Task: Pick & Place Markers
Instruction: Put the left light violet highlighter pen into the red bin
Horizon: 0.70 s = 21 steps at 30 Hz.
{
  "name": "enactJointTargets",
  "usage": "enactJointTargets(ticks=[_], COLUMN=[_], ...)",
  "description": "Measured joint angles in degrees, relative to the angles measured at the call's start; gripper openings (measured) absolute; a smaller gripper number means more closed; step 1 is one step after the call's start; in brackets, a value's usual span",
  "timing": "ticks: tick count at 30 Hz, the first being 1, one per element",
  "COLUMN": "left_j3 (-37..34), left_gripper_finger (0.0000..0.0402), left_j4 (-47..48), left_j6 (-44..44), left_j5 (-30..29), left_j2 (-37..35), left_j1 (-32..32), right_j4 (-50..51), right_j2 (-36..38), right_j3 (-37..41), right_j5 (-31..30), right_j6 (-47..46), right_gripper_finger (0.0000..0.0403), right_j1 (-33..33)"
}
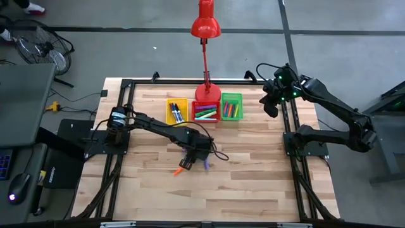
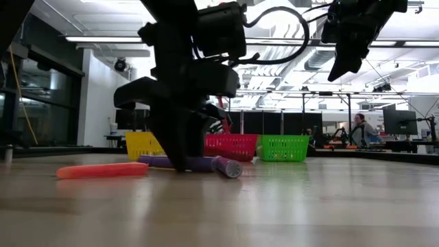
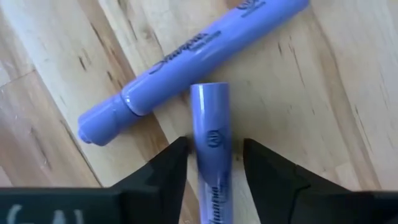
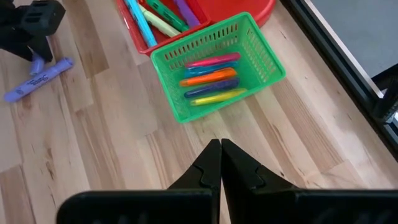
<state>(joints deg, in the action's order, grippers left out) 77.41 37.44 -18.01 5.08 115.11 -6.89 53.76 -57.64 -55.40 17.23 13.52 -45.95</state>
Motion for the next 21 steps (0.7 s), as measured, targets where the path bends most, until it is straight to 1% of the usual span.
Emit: enactJointTargets(ticks=[12, 16, 21], left_j3=[-0.1, -0.1, -0.1], left_gripper_finger=[0.0065, 0.0062, 0.007], left_j4=[-0.2, -0.2, 0.3], left_j6=[0.8, 1.0, 2.1], left_j5=[-0.1, -0.1, -0.7], left_j2=[0.2, 0.2, 0.1], left_j1=[0.6, 0.6, 0.6], right_j4=[0.0, 0.0, 0.0], right_j2=[0.0, 0.0, 0.0], right_j3=[0.0, 0.0, 0.0], right_j5=[0.0, 0.0, 0.0], right_j6=[0.7, 0.7, 0.9], right_gripper_finger=[0.0, 0.0, 0.0], right_j1=[0.0, 0.0, 0.0])
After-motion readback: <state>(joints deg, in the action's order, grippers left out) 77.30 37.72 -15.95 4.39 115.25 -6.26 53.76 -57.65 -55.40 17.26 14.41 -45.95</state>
